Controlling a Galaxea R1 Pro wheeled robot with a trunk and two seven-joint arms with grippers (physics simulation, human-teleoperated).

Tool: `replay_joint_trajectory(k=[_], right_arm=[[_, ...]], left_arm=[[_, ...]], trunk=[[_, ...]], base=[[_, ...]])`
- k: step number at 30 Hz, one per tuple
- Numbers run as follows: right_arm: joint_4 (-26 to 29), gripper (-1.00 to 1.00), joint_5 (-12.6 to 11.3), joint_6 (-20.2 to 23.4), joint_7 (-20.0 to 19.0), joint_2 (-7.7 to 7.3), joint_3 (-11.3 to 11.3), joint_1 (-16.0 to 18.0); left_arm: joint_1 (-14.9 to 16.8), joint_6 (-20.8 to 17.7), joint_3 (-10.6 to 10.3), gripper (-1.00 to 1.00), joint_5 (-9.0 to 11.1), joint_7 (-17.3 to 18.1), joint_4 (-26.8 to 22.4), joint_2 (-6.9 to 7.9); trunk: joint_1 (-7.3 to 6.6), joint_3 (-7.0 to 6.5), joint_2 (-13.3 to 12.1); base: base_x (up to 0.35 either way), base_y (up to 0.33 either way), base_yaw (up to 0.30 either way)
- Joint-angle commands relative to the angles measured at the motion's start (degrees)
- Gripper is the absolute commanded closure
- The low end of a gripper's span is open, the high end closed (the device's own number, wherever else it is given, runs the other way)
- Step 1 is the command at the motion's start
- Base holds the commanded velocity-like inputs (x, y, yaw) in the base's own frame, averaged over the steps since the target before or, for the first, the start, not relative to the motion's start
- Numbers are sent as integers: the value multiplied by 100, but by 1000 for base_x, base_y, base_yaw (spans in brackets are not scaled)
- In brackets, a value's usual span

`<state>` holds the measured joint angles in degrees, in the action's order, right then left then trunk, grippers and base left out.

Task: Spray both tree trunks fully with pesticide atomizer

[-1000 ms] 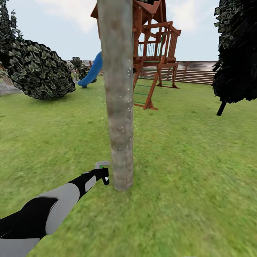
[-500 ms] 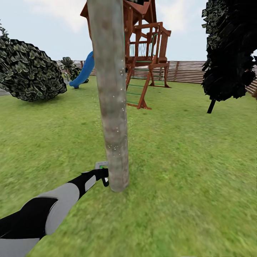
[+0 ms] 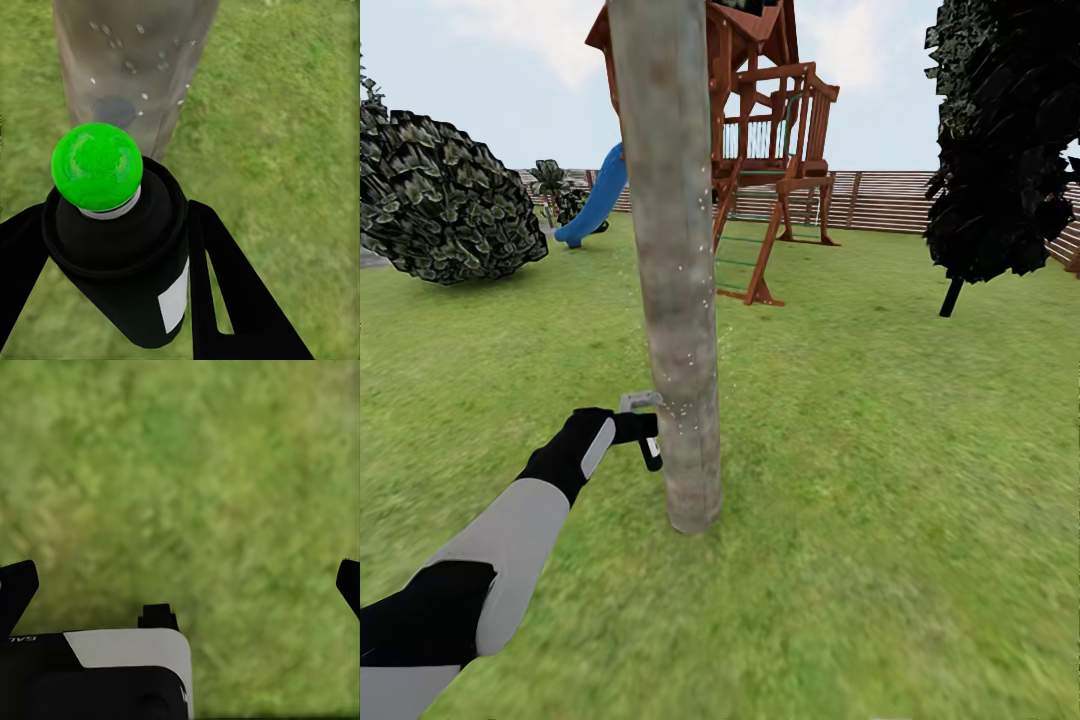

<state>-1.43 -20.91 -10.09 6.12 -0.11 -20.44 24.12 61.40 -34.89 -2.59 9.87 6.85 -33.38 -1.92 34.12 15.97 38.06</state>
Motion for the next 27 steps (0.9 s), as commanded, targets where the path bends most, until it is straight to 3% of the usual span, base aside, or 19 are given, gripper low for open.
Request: replay_joint_trajectory(k=[1, 3, 5, 7, 8, 11, 21, 24, 27], right_arm=[[-15, -100, -45, -28, 3, 2, -48, 6], [-15, -100, -45, -28, 3, 2, -50, 8], [-15, -100, -45, -28, 3, 2, -55, 8], [-19, -100, -45, -28, 3, 2, -57, 6], [-22, -100, -45, -28, 3, 2, -57, 6], [-24, -100, -41, -28, 3, 2, -57, 6], [-24, -100, -37, -28, 3, 2, -57, 9], [-24, -100, -38, -28, 3, 2, -57, 8], [-24, -100, -39, -28, 3, 2, -57, 7]], left_arm=[[4, -33, -28, 100, 55, -17, -17, 1], [4, -322, -60, 100, 55, -23, -195, -15], [4, -1233, -59, 100, 45, -46, -1072, -17], [10, -1871, -58, 100, 42, -52, -1807, -12], [15, -1992, -57, 100, 42, -52, -1957, -10], [140, -2101, -50, 100, 41, -49, -2093, -7], [1582, -2152, -48, 100, 38, -43, -2062, 3], [2091, -2153, -48, 100, 40, -43, -1581, 105], [2409, -2153, -48, 100, 40, -43, -1363, 165]], trunk=[[0, 8, 7], [0, 8, 7], [0, 8, 7], [0, 8, 7], [0, 8, 7], [0, 8, 7], [0, 8, 7], [0, 8, 7], [0, 8, 7]], base=[[-81, 8, 0], [-25, 2, 0], [-7, 1, 0], [-2, 0, 0], [0, 0, 0], [0, 0, 0], [0, 0, 0], [0, 0, 0], [0, 0, 0]])
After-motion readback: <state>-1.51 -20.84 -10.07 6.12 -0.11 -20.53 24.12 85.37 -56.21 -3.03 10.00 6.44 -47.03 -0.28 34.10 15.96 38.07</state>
